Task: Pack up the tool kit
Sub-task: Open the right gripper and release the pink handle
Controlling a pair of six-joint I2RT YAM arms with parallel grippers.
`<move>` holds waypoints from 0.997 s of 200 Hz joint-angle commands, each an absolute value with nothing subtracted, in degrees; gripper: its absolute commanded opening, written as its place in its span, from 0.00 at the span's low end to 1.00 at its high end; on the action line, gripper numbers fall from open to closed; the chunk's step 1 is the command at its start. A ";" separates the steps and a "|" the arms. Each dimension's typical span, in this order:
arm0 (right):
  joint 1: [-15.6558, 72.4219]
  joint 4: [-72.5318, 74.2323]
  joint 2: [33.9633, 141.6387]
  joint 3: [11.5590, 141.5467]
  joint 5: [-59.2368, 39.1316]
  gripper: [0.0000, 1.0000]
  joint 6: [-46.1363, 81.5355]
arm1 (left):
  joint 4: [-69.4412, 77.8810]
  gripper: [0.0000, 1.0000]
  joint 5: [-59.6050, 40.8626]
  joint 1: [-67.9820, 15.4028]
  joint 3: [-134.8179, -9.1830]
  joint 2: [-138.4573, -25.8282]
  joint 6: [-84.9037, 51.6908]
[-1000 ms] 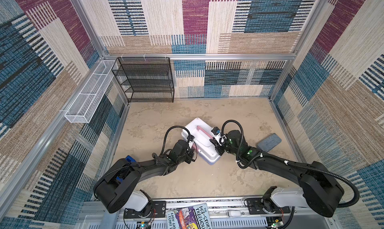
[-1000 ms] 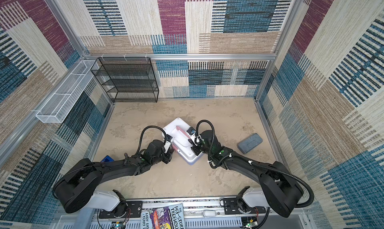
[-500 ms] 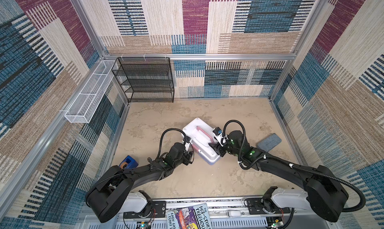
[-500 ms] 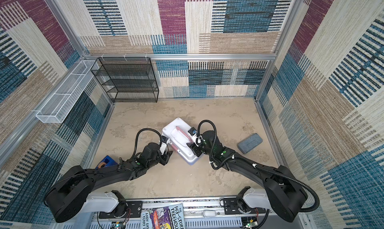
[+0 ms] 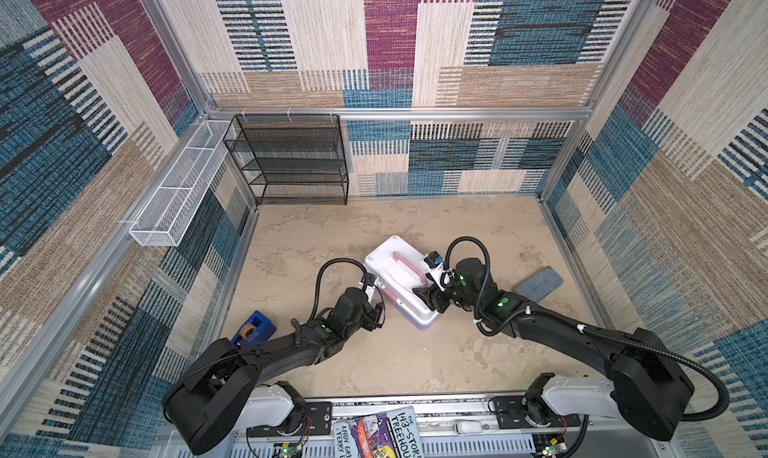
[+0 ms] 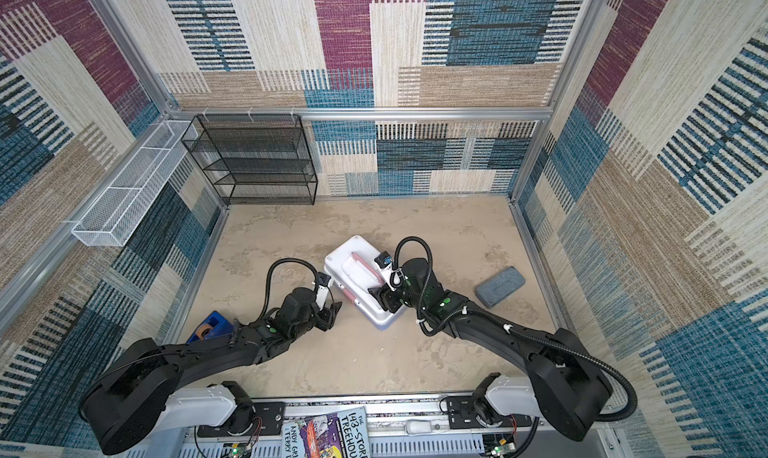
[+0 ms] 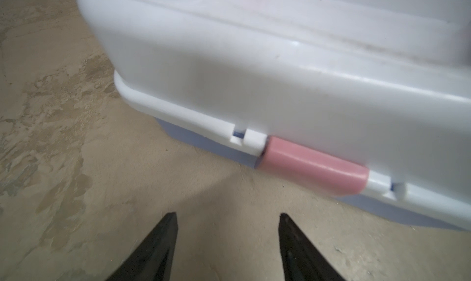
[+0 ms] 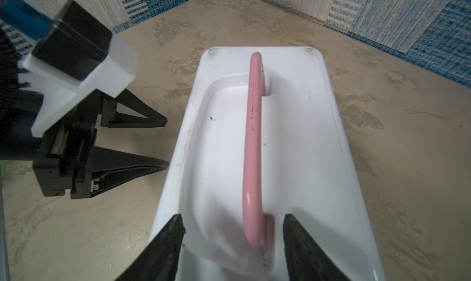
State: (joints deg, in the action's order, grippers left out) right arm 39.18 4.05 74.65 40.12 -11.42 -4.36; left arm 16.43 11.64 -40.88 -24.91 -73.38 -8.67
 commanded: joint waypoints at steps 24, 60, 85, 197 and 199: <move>40.88 7.50 76.09 41.03 -16.44 0.61 -1.76 | 16.19 0.67 12.72 -40.81 -24.02 -71.81 -9.95; 43.16 5.82 77.03 41.20 -17.63 0.60 -1.14 | 16.34 0.67 12.83 -40.82 -23.98 -71.91 -10.05; 43.59 4.55 77.78 41.23 -16.53 0.60 -1.12 | 16.26 0.67 12.75 -40.81 -24.31 -72.52 -9.98; 35.59 13.30 63.30 33.47 -0.91 0.90 -3.14 | 13.32 0.80 18.59 -40.68 -25.79 -69.47 -10.82; 35.22 13.83 62.93 33.15 -0.47 0.91 -3.09 | 13.35 0.81 18.73 -40.65 -25.83 -69.44 -10.84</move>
